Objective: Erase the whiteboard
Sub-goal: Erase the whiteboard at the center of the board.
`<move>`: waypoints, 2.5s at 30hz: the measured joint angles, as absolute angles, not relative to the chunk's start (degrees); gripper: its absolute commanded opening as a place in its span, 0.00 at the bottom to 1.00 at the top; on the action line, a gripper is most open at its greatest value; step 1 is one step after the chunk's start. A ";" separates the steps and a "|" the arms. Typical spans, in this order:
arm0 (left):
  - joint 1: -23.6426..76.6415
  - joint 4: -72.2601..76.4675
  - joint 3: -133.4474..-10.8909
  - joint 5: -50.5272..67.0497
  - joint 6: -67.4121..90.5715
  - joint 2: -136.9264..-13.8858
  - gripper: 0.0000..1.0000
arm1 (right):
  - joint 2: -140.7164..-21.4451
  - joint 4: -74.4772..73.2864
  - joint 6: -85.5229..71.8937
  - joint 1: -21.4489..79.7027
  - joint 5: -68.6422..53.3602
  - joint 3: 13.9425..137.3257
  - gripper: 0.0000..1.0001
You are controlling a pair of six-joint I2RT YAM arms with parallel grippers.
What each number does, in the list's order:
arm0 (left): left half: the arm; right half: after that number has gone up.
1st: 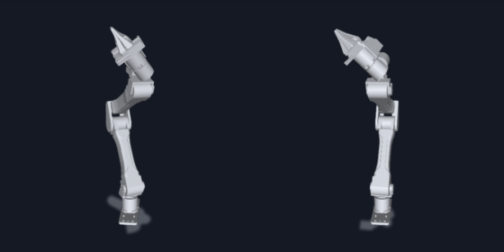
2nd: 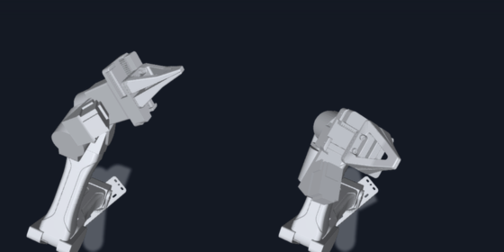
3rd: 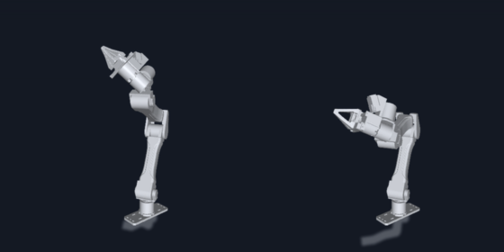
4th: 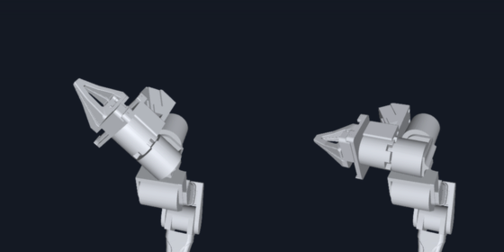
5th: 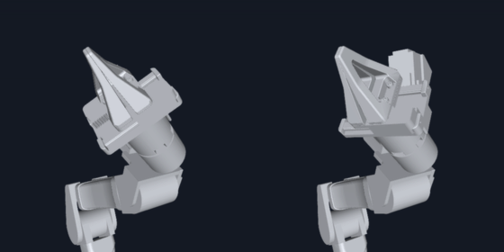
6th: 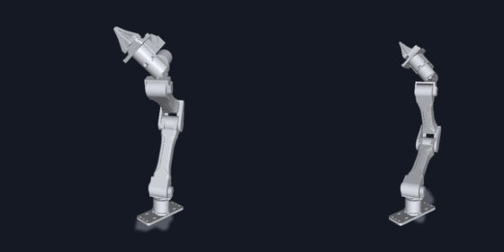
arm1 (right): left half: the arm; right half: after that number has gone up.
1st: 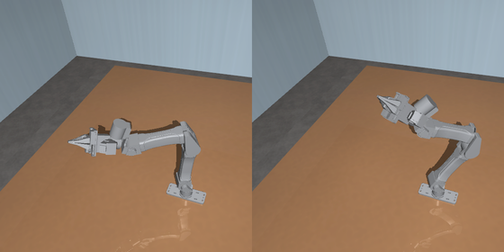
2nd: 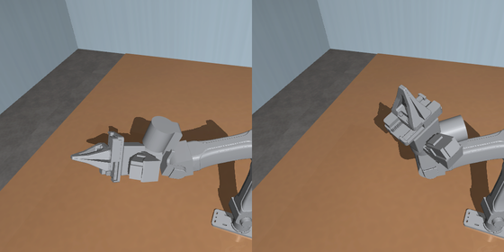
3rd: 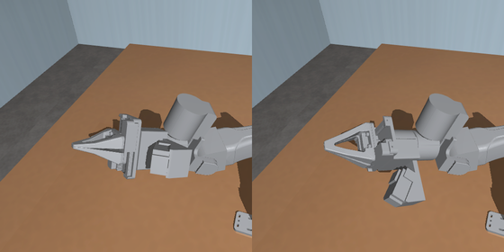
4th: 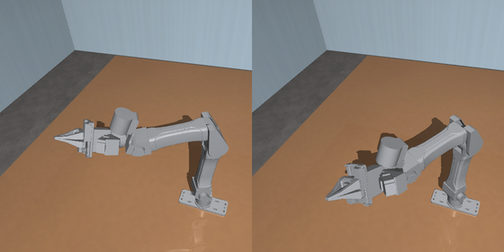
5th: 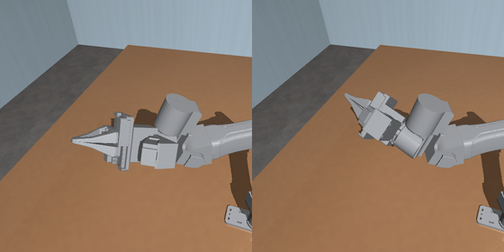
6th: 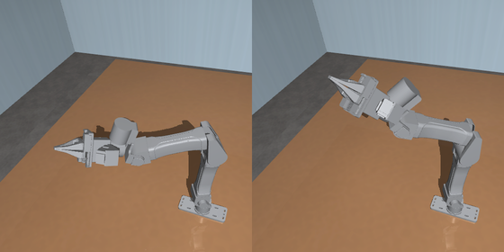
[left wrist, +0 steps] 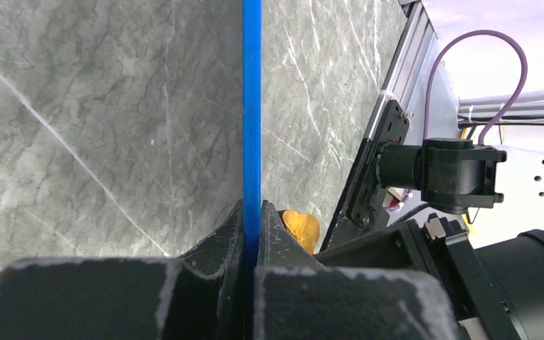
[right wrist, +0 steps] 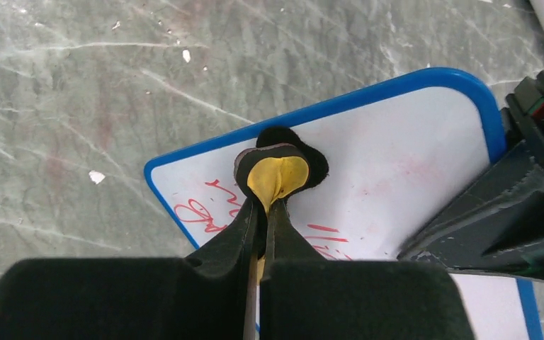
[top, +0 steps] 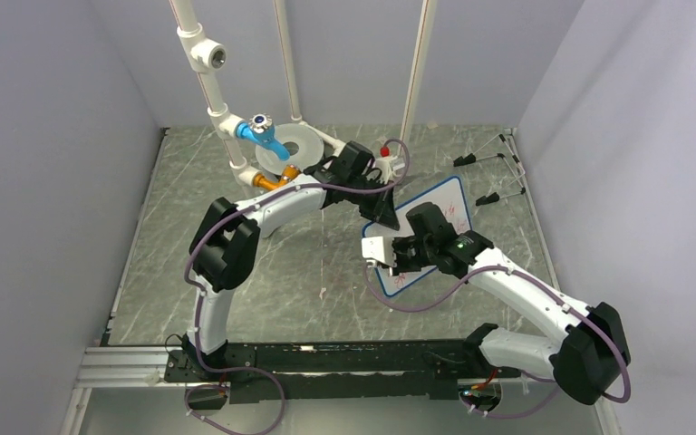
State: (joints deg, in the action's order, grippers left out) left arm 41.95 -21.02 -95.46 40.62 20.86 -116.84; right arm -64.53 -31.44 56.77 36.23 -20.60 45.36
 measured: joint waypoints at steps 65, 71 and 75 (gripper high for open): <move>44.18 -21.74 -93.54 37.01 21.04 -114.15 0.00 | -62.41 -33.12 54.43 38.35 -17.91 45.82 0.00; 44.18 -21.78 -93.54 36.93 20.64 -114.15 0.00 | -64.25 -37.23 57.08 38.46 -18.04 42.37 0.00; 44.18 -21.82 -93.54 36.77 20.51 -114.15 0.00 | -64.90 -37.21 55.57 38.52 -17.30 42.50 0.00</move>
